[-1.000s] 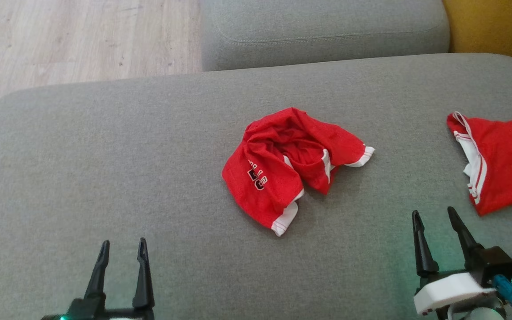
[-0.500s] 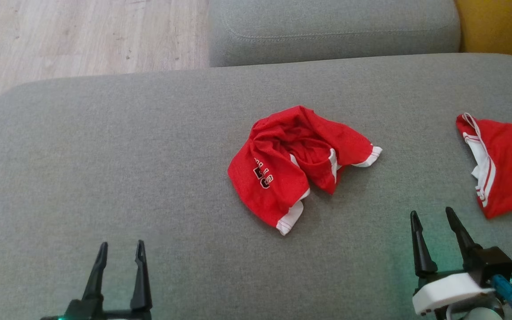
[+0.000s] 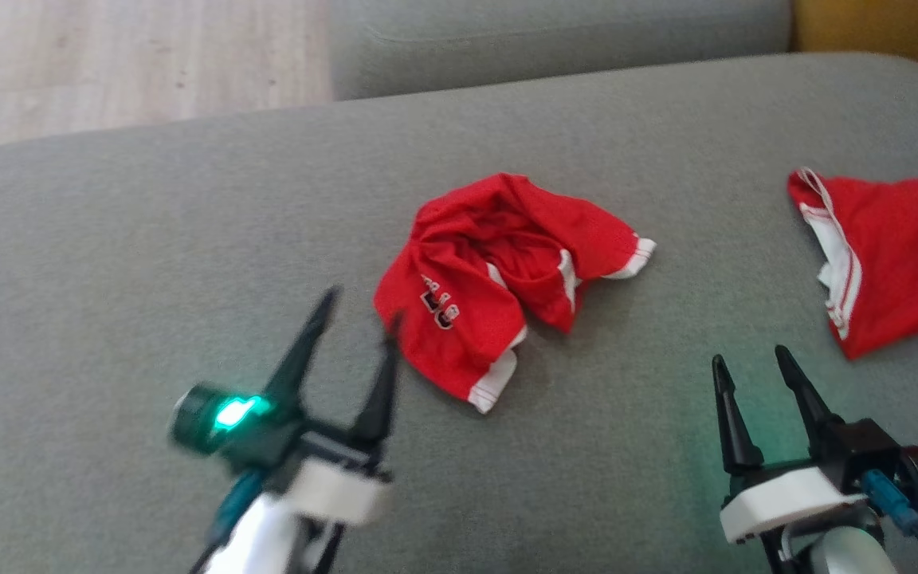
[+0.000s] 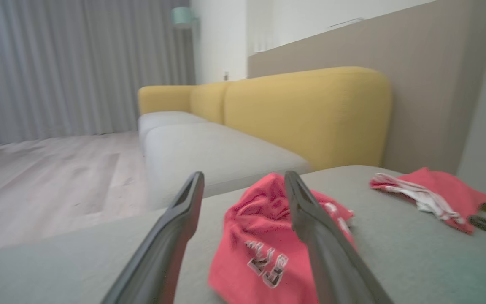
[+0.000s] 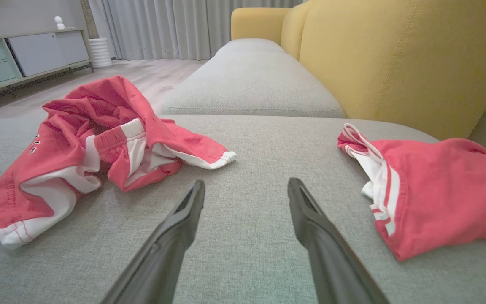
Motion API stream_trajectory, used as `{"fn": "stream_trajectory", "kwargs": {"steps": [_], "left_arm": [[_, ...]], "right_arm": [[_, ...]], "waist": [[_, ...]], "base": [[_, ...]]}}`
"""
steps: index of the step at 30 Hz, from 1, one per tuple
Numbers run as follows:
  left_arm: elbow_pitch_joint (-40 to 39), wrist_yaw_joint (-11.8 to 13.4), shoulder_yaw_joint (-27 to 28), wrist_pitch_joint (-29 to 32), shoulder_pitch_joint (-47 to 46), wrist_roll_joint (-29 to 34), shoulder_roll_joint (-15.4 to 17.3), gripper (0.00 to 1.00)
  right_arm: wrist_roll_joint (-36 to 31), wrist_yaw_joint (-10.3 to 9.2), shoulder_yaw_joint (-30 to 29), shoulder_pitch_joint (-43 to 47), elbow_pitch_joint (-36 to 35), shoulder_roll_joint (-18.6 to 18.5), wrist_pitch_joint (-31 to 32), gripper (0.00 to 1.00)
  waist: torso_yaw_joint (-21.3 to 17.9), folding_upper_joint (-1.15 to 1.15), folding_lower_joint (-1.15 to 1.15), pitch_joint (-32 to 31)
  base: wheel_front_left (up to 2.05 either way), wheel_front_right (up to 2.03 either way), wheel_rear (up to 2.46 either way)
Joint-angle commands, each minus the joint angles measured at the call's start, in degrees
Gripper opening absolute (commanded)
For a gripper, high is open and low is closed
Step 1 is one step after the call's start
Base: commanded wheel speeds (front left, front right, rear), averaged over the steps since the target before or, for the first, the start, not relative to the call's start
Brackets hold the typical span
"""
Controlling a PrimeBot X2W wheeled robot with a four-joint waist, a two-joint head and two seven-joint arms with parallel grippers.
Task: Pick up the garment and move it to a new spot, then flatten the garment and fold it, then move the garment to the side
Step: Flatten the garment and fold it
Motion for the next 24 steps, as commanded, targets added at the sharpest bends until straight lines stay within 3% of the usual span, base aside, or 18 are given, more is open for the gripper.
{"fn": "stream_trajectory", "kwargs": {"steps": [1, 7, 12, 19, 24], "left_arm": [[-0.7, -0.3, -0.2, -0.3, -4.0, -0.2, -0.2, 1.00], [4.9, -1.1, -12.3, 5.2, -15.3, -6.7, -0.3, 1.00], [11.5, 1.3, -18.9, 10.3, -23.6, -11.2, -0.3, 1.00], [21.7, 7.3, -21.1, 14.9, -29.8, -11.9, -0.3, 1.00], [26.5, 8.9, -21.3, 16.9, -31.1, -12.0, -0.3, 1.00]], "right_arm": [[0.7, -0.05, 1.7, -2.5, -2.0, -0.4, -0.6, 1.00], [1.2, -0.05, 3.6, -5.3, -3.1, -0.3, -0.6, 1.00], [2.2, -0.05, 5.7, -7.6, -3.9, -0.3, -0.6, 1.00], [4.6, -0.05, 7.1, -8.2, -4.9, -0.3, -0.6, 1.00], [5.0, -0.05, 6.8, -7.9, -4.9, -0.3, -0.6, 1.00]], "waist": [[-1.5, 0.00, -0.01, 1.3], [-5.9, 0.00, -0.01, 5.1], [-10.1, 0.00, -0.01, 8.0], [-13.9, 0.00, -0.01, 9.1], [-14.5, 0.00, -0.01, 8.9]], "base": [[0.00, 0.00, 0.00], [0.00, 0.00, 0.00], [0.00, 0.00, 0.00], [0.00, 0.00, 0.00], [0.00, 0.00, 0.00]]}}
